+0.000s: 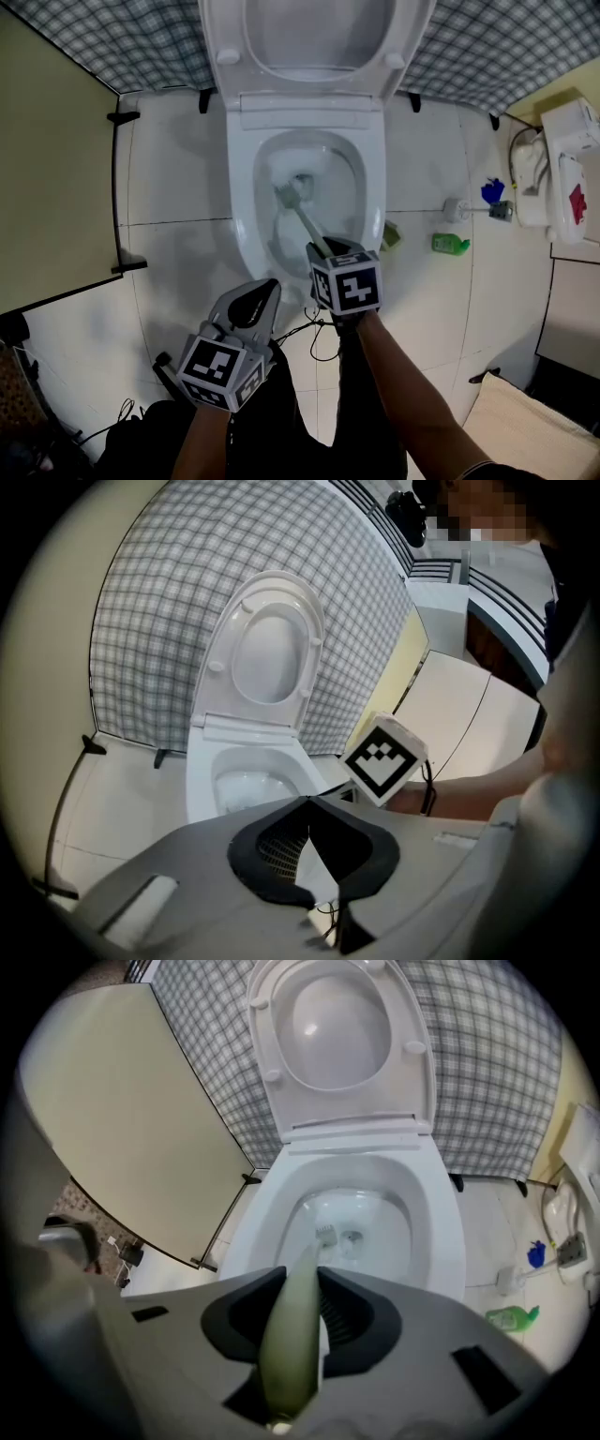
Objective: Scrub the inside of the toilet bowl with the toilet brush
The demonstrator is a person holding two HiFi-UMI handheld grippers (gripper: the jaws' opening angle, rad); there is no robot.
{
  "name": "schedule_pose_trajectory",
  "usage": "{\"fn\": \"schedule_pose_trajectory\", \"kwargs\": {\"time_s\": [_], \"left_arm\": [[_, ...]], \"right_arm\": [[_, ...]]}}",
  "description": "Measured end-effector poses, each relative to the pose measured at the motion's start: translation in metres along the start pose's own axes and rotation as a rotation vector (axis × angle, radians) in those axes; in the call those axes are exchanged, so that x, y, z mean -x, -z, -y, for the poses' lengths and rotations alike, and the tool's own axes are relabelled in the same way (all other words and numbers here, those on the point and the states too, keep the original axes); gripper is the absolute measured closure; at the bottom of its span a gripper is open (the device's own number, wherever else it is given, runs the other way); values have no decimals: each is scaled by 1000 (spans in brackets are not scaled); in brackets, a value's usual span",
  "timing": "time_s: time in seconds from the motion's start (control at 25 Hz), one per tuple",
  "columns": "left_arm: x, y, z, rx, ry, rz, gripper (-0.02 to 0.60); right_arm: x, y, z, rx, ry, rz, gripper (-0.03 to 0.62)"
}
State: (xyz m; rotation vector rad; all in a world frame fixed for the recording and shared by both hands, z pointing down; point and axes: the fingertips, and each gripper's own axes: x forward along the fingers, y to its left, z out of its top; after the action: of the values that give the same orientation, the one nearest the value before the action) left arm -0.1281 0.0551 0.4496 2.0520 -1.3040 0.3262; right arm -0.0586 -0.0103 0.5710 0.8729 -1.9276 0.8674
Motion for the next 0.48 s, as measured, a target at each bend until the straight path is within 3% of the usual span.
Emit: {"fn": "schedule_pose_trajectory", "kwargs": {"time_s": [0.2, 0.48], "left_arm": [[-1, 2, -1, 10, 1, 5, 581], [-4, 6, 0, 14, 7, -6, 581]], "right_arm": [[-20, -5, 23, -5, 33, -40, 468], [22, -16, -20, 50, -93, 48, 468]]}}
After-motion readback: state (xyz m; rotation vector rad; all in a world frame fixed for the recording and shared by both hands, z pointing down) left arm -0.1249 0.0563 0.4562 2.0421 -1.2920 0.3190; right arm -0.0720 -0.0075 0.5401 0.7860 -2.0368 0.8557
